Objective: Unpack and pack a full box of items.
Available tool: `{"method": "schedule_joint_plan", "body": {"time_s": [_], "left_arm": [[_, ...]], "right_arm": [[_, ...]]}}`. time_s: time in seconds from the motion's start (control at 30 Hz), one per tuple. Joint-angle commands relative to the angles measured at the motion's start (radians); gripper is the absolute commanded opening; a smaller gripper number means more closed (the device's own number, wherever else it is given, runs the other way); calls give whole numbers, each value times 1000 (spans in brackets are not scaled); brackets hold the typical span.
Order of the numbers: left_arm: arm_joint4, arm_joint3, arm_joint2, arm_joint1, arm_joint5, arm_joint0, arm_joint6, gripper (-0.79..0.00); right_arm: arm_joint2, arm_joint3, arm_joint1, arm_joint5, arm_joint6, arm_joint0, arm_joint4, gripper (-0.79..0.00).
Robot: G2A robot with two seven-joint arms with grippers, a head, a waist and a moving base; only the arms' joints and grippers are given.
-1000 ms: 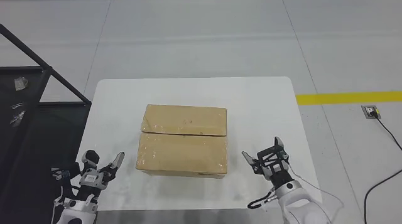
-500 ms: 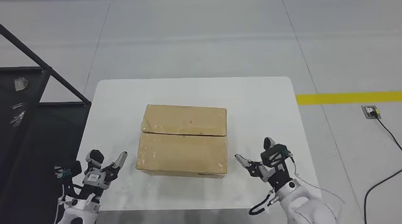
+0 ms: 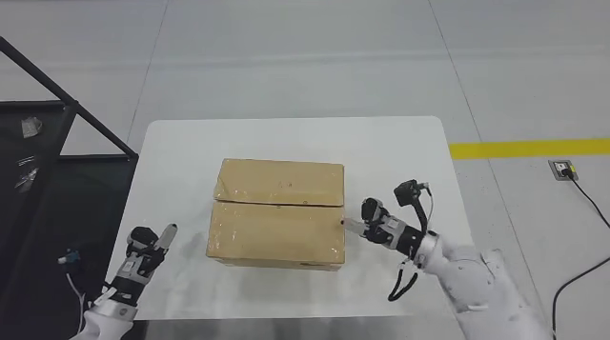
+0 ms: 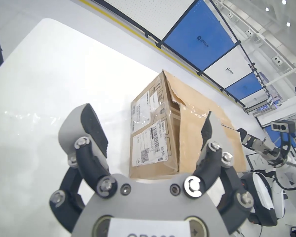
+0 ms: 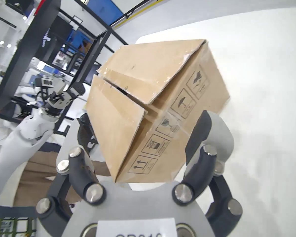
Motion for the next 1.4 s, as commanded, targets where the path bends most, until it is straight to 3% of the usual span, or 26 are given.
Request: {"method": "schedule_joint_plan", "body": {"time_s": [0.0,0.2,0.53,0.83,1.1,1.37], "left_arm": [[1,2,1,0,0,-1,-2,0],[13,7,10,-2,-9,-4,1,0],[22,8,13,-3,-30,-5,3,0],[34,7,20,-5,-29,-11,7,0],[18,1,7,-3,-50,-18,-12,0],[50,16,-23,16,-263,5,-175,0]], "right_arm": [[-6,56,0,-65,65,33,132,0],[-36,143,0,-140,162,92,307,0],[-92,238,-5,-152,241,163,443,0],[-94,211,9,-219,456,170,701,0],[-86,-82,84,-197,478,66,693,0],[-145,-208,190,-244,431,-13,452,0]]}}
